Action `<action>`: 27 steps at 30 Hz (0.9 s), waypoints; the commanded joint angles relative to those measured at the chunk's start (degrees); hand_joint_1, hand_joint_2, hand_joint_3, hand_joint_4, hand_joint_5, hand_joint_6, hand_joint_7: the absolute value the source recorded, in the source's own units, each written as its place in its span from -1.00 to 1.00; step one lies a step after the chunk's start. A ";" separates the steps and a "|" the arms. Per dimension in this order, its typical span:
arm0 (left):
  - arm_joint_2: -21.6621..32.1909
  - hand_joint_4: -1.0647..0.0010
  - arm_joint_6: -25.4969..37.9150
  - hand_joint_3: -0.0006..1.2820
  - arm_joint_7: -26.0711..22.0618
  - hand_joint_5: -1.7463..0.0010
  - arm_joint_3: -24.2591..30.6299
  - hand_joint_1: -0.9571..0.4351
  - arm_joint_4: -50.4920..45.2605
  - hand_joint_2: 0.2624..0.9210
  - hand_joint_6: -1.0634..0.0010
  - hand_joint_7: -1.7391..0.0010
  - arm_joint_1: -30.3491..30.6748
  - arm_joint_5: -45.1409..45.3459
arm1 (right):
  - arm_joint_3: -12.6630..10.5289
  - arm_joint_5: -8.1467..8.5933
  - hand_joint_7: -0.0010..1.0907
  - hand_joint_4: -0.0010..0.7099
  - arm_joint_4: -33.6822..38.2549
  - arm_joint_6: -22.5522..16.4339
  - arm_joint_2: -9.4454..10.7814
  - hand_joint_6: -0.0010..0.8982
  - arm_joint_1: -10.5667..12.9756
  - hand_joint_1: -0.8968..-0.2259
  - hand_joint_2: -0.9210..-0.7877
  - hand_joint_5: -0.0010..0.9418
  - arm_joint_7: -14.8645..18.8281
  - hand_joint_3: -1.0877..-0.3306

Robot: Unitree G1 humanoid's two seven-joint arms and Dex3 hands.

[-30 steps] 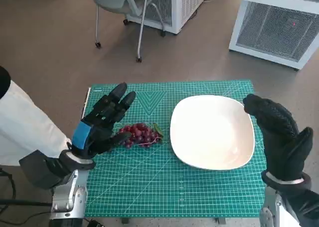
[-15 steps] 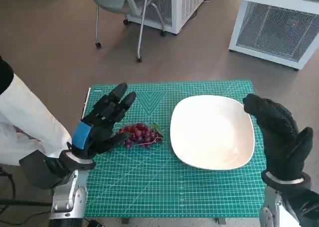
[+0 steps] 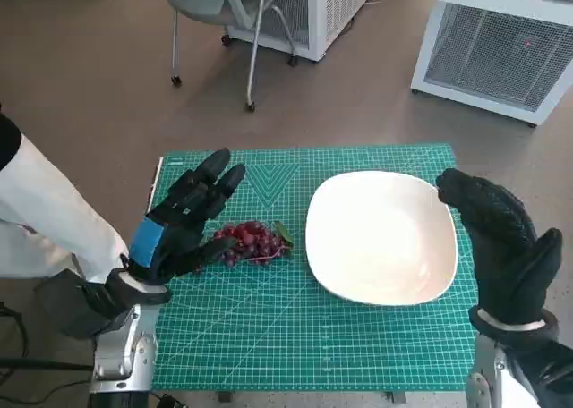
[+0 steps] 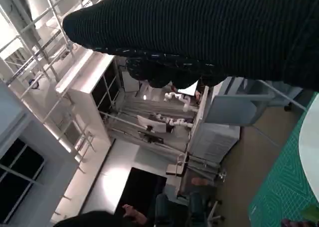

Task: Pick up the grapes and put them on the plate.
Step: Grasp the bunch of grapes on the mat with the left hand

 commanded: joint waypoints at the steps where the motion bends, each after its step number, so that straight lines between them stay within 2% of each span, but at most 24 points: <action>1: 0.95 0.45 -1.31 -1.00 0.27 0.97 0.06 -0.28 -0.43 0.95 0.62 0.63 -0.60 1.15 | 0.13 0.23 0.01 0.28 0.34 0.67 0.26 -0.73 0.77 0.10 -1.00 -1.00 -0.04 0.40; 4: 1.79 0.45 -2.51 -1.00 1.27 0.97 -0.28 -0.29 -0.59 0.94 0.70 0.53 -0.56 3.77 | 0.20 0.07 0.01 0.28 0.23 0.65 0.35 -0.73 0.84 0.10 -1.00 -1.00 -0.15 0.40; 9: 2.74 0.46 -4.15 -1.00 2.57 0.97 -0.84 -0.29 -0.45 0.94 0.77 0.49 -0.50 6.90 | 0.26 -0.03 0.01 0.28 0.18 0.62 0.41 -0.74 0.88 0.10 -1.00 -1.00 -0.22 0.40; 11: 5.55 0.49 -4.02 -1.00 4.00 0.97 -2.07 -0.30 -1.84 0.92 0.77 0.51 -0.10 12.78 | 0.24 0.00 0.01 0.28 0.29 0.61 0.40 -0.74 0.80 0.10 -1.00 -1.00 -0.20 0.40; 13: 10.88 0.61 -3.04 -1.00 6.33 0.98 -4.38 -0.30 -4.88 0.85 0.75 0.62 0.67 23.96 | 0.21 0.06 0.01 0.28 0.52 0.59 0.39 -0.74 0.65 0.10 -1.00 -1.00 -0.14 0.40; 15: 14.21 0.76 -0.99 -1.00 7.45 0.99 -6.16 -0.29 -7.42 0.75 0.72 0.77 1.09 31.39 | 0.18 0.08 0.01 0.28 0.70 0.56 0.35 -0.74 0.53 0.10 -1.00 -1.00 -0.11 0.39; 19: 15.75 0.91 5.68 -1.00 7.71 1.00 -8.96 -0.20 -11.09 0.58 0.65 0.90 1.12 38.61 | 0.08 -0.11 0.01 0.28 0.84 0.42 0.24 -0.74 0.42 0.10 -1.00 -1.00 -0.18 0.39; 23: 15.33 0.97 10.86 -1.00 8.46 1.00 -11.65 -0.11 -12.45 0.44 0.57 0.93 0.84 43.73 | 0.02 -0.34 0.01 0.28 1.01 0.25 0.25 -0.74 0.30 0.10 -1.00 -1.00 -0.30 0.39; 27: 14.79 0.95 15.43 -1.00 8.55 0.99 -14.23 -0.10 -12.75 0.40 0.52 0.95 -0.08 47.29 | 0.03 -0.49 0.01 0.28 1.09 0.27 0.36 -0.74 0.23 0.10 -1.00 -1.00 -0.45 0.39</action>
